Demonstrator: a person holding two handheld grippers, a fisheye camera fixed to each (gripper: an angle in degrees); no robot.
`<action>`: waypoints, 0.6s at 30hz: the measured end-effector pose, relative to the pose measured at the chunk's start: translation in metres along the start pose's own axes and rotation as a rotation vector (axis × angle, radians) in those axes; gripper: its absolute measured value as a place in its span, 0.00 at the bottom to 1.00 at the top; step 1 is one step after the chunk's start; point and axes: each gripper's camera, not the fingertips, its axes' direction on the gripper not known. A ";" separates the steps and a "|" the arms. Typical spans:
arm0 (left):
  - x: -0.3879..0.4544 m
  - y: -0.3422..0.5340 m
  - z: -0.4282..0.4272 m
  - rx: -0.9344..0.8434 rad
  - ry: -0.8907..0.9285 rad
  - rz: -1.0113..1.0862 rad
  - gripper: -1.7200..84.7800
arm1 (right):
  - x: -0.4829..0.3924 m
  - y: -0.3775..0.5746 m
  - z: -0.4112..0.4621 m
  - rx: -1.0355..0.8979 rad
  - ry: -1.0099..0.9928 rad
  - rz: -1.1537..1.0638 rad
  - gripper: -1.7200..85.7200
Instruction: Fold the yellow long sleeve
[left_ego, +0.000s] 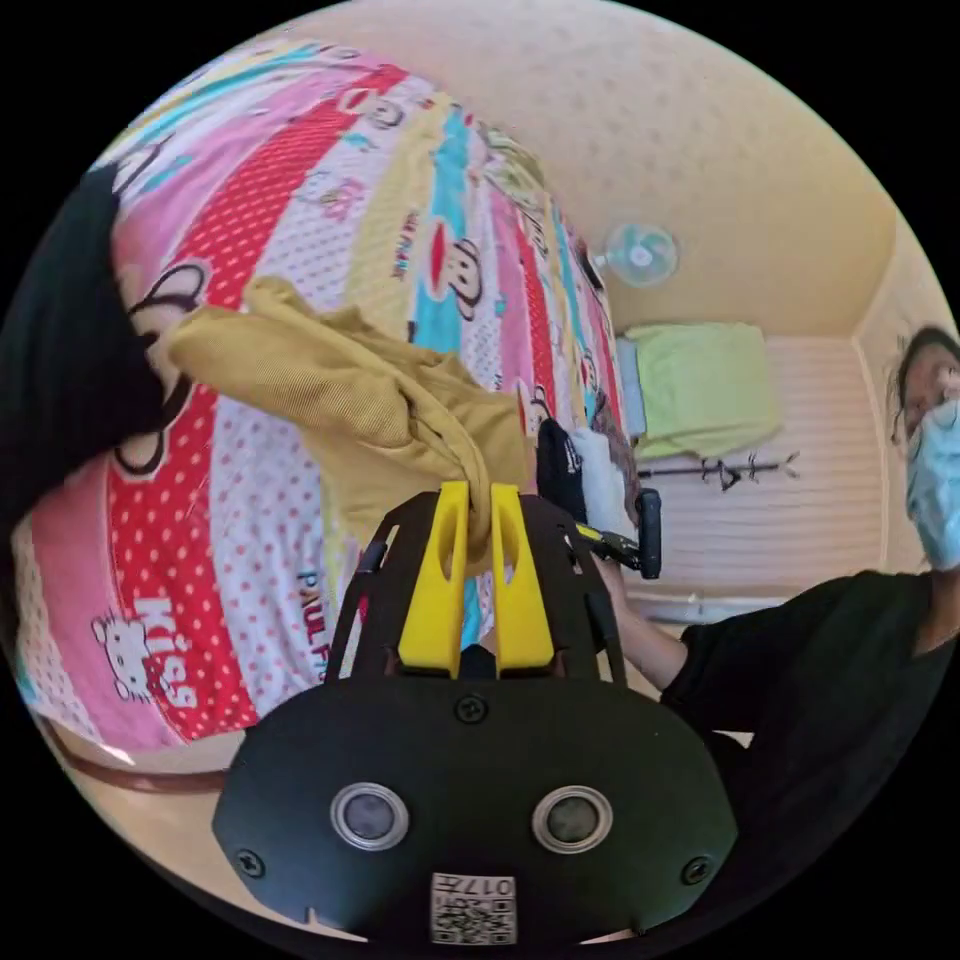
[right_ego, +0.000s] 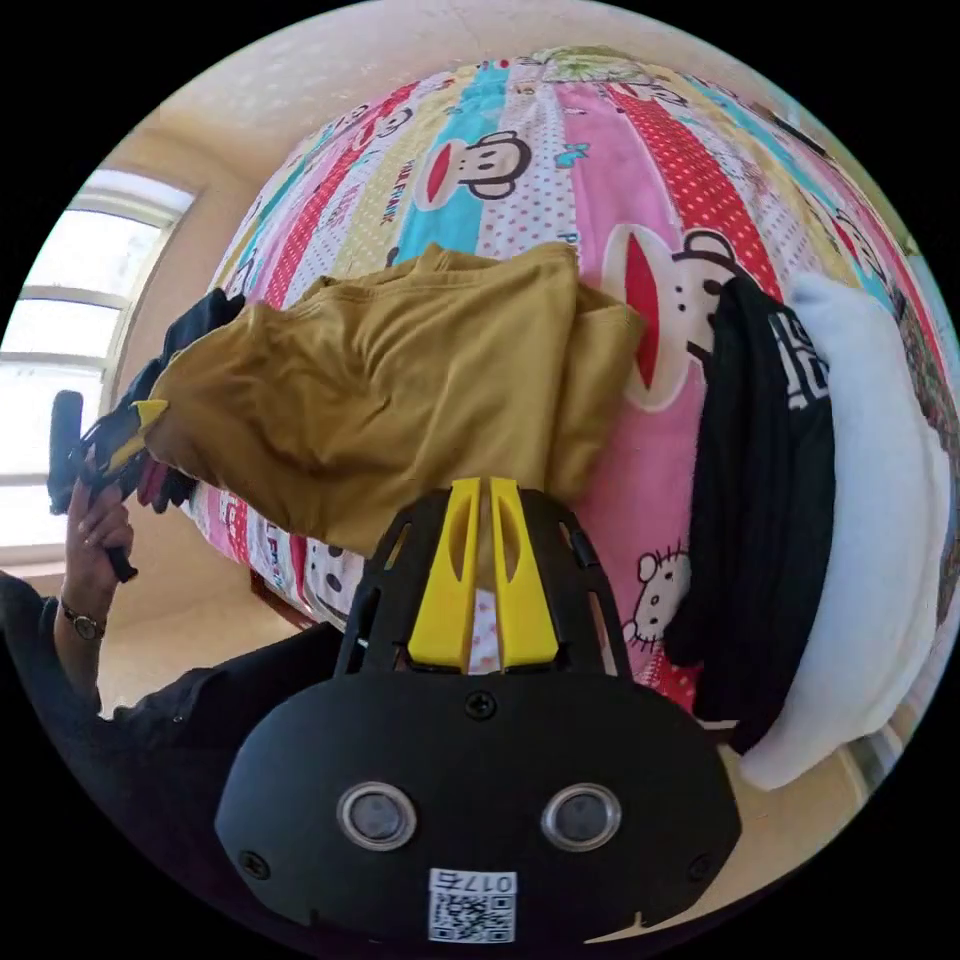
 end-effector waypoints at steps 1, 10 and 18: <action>0.041 -0.012 0.031 -0.079 -0.028 0.121 0.07 | 0.018 0.013 -0.004 0.005 0.001 0.060 0.05; 0.135 -0.005 0.179 -0.367 0.247 0.225 0.14 | 0.104 0.090 0.019 -0.025 -0.171 0.428 0.10; 0.062 -0.001 0.106 -0.202 -0.046 -0.082 0.25 | 0.152 0.116 0.049 0.053 -0.694 0.587 0.18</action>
